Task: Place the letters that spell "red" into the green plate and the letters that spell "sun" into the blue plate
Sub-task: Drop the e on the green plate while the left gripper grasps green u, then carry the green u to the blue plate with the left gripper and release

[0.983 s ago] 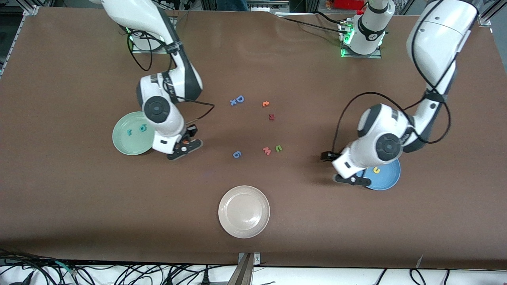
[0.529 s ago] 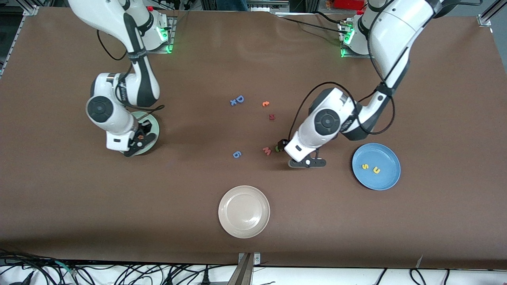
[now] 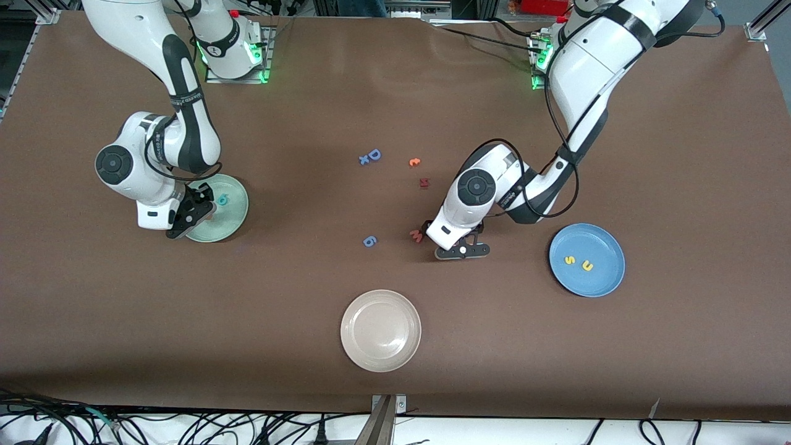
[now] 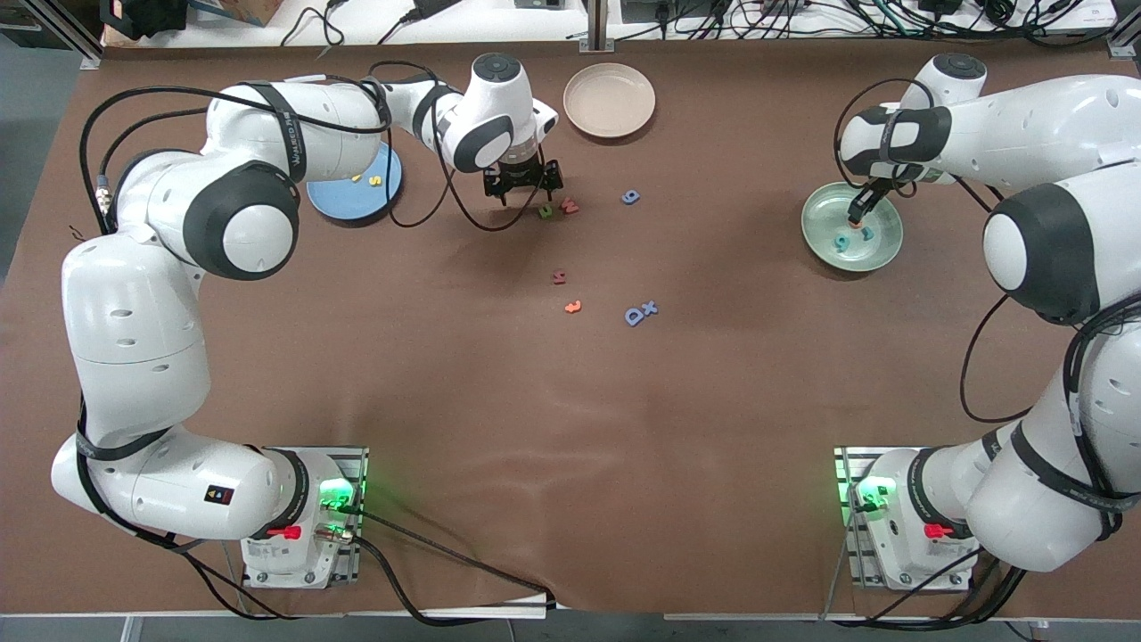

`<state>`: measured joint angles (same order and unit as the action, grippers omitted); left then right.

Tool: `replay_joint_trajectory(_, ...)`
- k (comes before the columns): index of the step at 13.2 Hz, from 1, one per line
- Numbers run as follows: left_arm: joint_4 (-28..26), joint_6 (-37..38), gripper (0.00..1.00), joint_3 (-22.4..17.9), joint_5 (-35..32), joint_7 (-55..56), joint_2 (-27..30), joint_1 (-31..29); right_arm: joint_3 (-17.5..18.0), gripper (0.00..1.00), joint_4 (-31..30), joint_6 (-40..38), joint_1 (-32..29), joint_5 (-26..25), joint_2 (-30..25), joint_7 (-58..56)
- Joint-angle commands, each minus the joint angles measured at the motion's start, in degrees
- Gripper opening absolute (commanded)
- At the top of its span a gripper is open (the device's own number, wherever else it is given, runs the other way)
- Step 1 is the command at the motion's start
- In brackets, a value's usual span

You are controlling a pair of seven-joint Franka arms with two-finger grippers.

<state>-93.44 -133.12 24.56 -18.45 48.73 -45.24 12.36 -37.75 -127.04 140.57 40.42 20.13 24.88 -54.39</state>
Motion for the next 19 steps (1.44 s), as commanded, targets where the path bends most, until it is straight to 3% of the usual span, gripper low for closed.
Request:
replay_joint_trajectory(1, 0.54, -0.29, 1.00, -0.92, -1.85, 2.69, -0.55, 2.23, 0.22, 1.00, -0.22, -1.25, 0.27, 1.50, -2.03, -1.42)
replay_joint_trajectory(6, 0.54, -0.29, 0.94, -1.00, -3.95, 3.48, -1.25, 2.67, 0.31, 1.00, 1.35, -5.11, 0.71, 1.58, -7.21, 0.76)
replay_joint_trajectory(13, 0.54, -0.21, 0.89, -1.62, -5.63, 5.33, -1.25, 3.81, 0.40, 1.00, 19.53, -30.06, 1.68, -1.30, -6.96, 25.34)
replay_joint_trajectory(15, 0.54, -0.21, 0.88, -1.97, -5.63, 6.03, -1.25, 4.51, 0.40, 1.00, 22.10, -32.19, 3.60, -5.26, -6.34, 32.04)
replay_joint_trajectory(19, 0.54, -0.12, 0.82, -1.97, -5.63, 6.12, -1.25, 4.78, 0.22, 1.00, 23.94, -32.37, 3.79, -5.45, -6.34, 34.00)
